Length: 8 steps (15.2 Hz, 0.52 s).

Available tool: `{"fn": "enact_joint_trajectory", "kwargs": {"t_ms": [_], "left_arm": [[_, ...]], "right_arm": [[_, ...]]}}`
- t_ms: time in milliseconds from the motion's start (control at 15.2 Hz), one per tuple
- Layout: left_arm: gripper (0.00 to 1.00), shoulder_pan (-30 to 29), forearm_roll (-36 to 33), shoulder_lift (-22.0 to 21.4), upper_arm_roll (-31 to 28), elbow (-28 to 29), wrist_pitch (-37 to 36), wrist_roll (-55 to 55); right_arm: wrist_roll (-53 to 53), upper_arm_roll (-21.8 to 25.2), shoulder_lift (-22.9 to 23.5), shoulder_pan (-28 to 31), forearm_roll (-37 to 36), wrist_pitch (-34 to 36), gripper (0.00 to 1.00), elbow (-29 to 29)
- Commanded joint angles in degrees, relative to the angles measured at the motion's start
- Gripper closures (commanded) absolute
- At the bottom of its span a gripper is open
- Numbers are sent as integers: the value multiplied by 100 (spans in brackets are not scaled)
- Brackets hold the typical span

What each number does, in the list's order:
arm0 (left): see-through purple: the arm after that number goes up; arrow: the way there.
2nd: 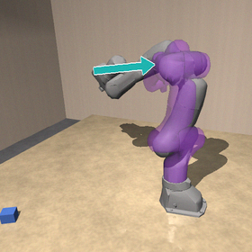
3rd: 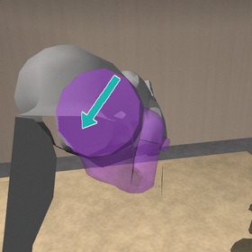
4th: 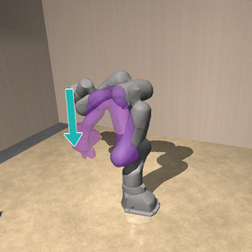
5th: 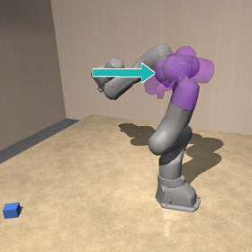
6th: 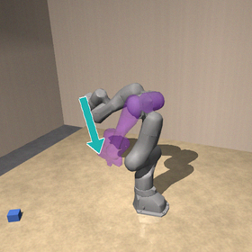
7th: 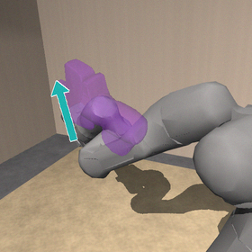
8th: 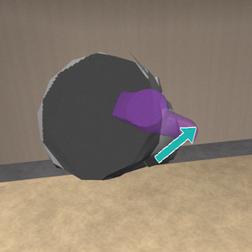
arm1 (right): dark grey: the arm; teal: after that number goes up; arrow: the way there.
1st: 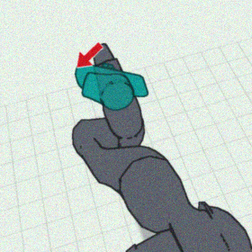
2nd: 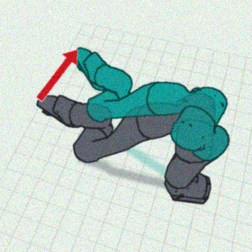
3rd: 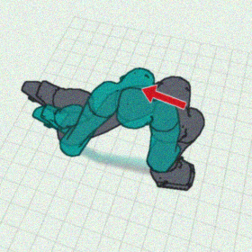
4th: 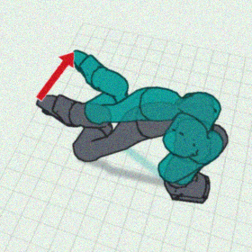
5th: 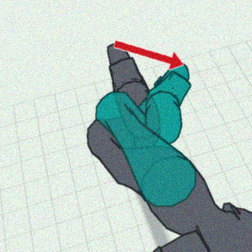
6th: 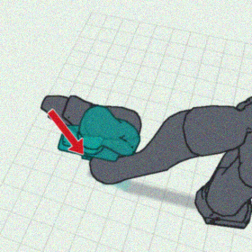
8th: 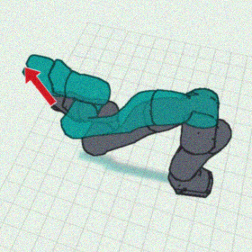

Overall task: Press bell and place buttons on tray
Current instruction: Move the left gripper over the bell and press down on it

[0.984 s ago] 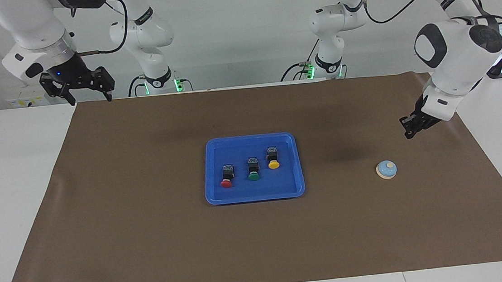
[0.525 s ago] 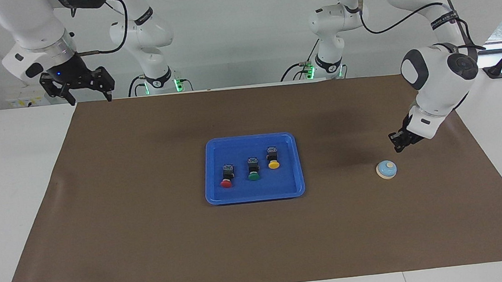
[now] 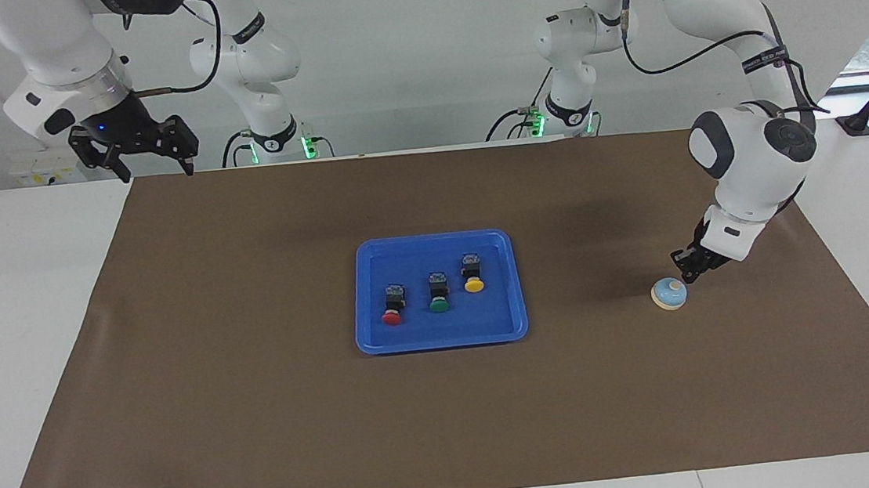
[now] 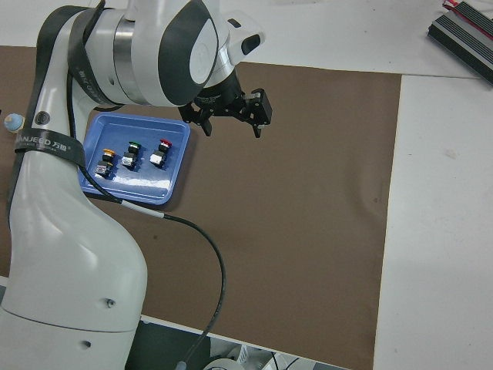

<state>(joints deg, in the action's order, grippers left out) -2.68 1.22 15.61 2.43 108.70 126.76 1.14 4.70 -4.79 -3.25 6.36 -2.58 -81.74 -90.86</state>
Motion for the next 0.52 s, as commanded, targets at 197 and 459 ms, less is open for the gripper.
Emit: {"fn": "enact_joint_trajectory", "kwargs": {"t_ms": [197,459], "left_arm": [[100,66,-139,135,-49,-24,174,62],[100,110,-139,310,-49,28,437,97]], "right_arm": [[40,-58,-97,76,-6,-44,0,-108],[40,-58,-97,76,-6,-44,0,-108]]}}
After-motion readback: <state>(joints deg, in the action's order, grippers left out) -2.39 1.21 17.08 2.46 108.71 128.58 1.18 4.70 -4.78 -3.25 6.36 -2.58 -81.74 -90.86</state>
